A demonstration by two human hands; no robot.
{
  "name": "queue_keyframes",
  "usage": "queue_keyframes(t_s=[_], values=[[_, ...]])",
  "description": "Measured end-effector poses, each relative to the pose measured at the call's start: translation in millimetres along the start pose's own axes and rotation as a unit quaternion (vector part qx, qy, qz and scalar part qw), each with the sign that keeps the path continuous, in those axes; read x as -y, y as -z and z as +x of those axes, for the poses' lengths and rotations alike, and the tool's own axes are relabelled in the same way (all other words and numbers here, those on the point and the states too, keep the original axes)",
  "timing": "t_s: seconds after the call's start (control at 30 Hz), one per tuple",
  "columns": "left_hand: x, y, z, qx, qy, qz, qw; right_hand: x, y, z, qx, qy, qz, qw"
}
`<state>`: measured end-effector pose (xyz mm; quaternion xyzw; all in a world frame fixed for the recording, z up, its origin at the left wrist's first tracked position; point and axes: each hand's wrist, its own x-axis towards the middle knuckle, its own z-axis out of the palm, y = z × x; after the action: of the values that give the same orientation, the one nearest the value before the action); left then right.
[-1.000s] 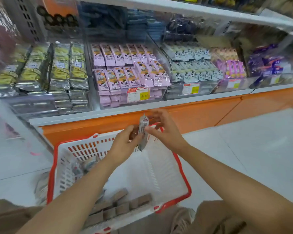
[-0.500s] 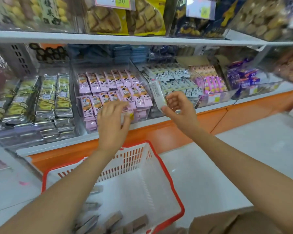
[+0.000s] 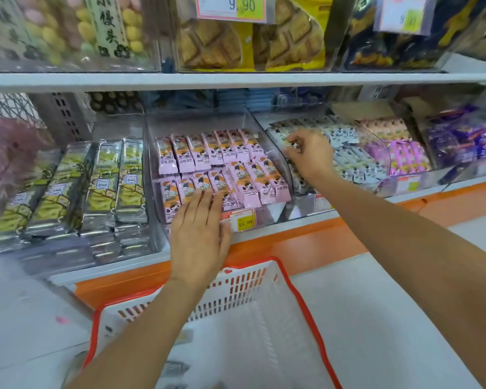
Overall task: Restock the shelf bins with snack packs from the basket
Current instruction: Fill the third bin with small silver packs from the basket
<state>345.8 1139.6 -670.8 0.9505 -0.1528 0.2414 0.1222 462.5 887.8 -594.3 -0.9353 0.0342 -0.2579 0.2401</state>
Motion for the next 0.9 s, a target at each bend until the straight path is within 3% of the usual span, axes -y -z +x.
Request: queue_keyframes(t_s=[0.13, 0.27, 0.4, 0.57, 0.73, 0.9], values=[[2.5, -2.2, 1.2, -0.008, -0.009, 0.007, 1.0, 1.2, -14.2, 10.4, -0.013, -0.008, -0.014, 1.0], [3.5, -3.0, 1.3, 0.0, -0.007, 0.015, 1.0, 3.7, -9.3, 5.6, 0.032, 0.0, -0.021, 0.999], [5.3, -1.7, 0.4, 0.012, -0.016, 0.009, 1.0, 5.0, 7.3, -24.2, 0.004, 0.013, 0.046, 0.999], [11.9, 8.8, -15.1, -0.002, -0.066, -0.011, 0.998, 23.2, 28.4, -94.7, -0.039, 0.094, 0.135, 0.986], [34.4, 6.9, -75.8, -0.023, -0.106, 0.017, 0.994, 39.7, 9.1, -177.4, 0.074, 0.107, 0.207, 0.97], [85.7, -10.5, -133.9, 0.127, -0.079, 0.052, 0.987, 42.9, -57.5, -246.1, 0.197, 0.075, 0.202, 0.956]])
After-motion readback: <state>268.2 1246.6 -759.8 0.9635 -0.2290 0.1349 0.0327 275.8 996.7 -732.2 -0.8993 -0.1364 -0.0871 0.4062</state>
